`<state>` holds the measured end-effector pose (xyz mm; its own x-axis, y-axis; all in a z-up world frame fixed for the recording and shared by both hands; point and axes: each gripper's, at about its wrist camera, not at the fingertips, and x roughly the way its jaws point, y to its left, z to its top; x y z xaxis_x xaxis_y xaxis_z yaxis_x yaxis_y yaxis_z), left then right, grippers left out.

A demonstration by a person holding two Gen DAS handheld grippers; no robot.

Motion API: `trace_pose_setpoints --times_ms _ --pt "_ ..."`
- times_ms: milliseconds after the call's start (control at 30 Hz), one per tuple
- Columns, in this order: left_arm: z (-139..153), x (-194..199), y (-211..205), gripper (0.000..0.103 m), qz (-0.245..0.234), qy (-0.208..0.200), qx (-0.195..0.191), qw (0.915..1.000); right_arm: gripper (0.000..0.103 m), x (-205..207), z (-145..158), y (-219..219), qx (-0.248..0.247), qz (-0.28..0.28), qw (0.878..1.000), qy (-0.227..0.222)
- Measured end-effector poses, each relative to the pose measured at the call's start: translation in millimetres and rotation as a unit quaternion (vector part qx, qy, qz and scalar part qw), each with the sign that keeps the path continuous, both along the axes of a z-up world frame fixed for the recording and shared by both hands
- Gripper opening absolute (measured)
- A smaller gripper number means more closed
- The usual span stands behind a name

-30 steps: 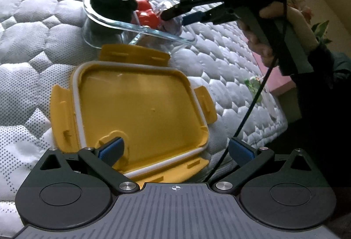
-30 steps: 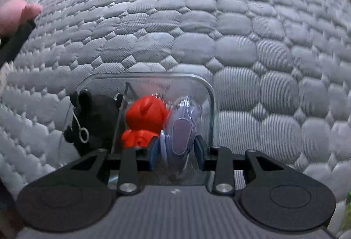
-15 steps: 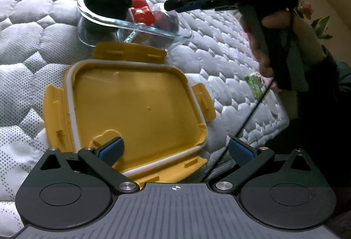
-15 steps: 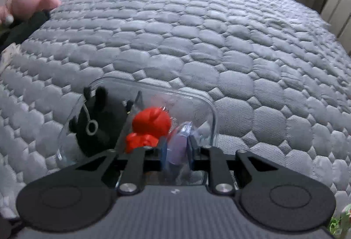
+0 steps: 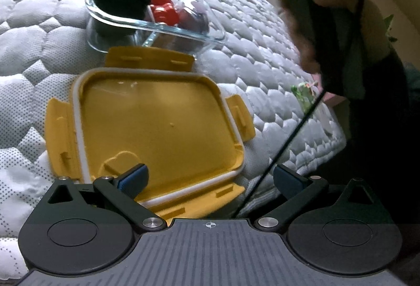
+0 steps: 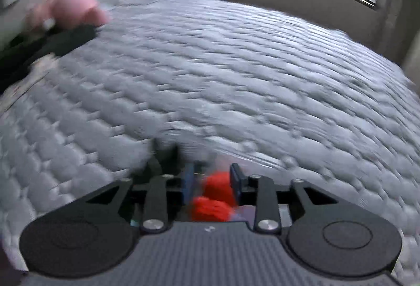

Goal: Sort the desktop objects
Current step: 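Grasp the black plush toy in the dish with the right gripper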

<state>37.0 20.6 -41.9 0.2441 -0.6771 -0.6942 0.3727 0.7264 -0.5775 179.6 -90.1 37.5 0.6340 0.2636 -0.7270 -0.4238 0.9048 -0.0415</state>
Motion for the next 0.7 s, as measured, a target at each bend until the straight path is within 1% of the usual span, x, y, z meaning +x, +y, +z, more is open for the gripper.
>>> trace_pose_setpoints --times_ms 100,133,200,233,300,367,400,467,533,567,700 --pt "1 -1 5 0.103 0.007 -0.002 0.001 1.0 0.039 1 -11 27 -0.007 0.041 0.999 0.003" --pt "1 -1 7 0.103 0.01 -0.002 0.001 0.9999 0.039 3 -17 35 -0.013 0.043 0.999 0.007" --pt "1 0 10 0.103 0.017 0.0 -0.001 0.9999 0.038 12 -32 45 -0.023 0.029 0.999 0.011" --pt "0 1 12 0.103 0.02 0.001 -0.002 0.9998 0.039 17 -38 45 -0.017 0.019 1.0 0.009" --pt "-1 2 14 0.103 0.024 0.004 -0.003 0.9997 0.041 25 -42 41 0.014 -0.006 1.0 0.014" --pt "-1 2 14 0.103 0.023 0.004 -0.003 0.9997 0.04 34 -37 31 0.056 -0.047 0.996 0.051" --pt "-1 2 14 0.103 0.023 0.004 -0.004 0.9997 0.04 40 -36 24 0.084 -0.072 0.991 0.075" --pt "0 1 13 0.103 0.021 0.004 -0.006 0.9998 0.04 52 -36 7 0.138 -0.12 0.975 0.122" --pt "1 0 11 0.103 0.018 0.003 -0.006 0.9998 0.04 60 -40 -8 0.175 -0.144 0.961 0.158" --pt "1 -1 11 0.103 0.016 0.002 -0.005 0.9999 0.042 60 -42 -10 0.176 -0.14 0.96 0.167" --pt "3 -2 9 0.103 0.015 -0.001 -0.006 0.9999 0.044 46 -42 -4 0.147 -0.108 0.97 0.16"
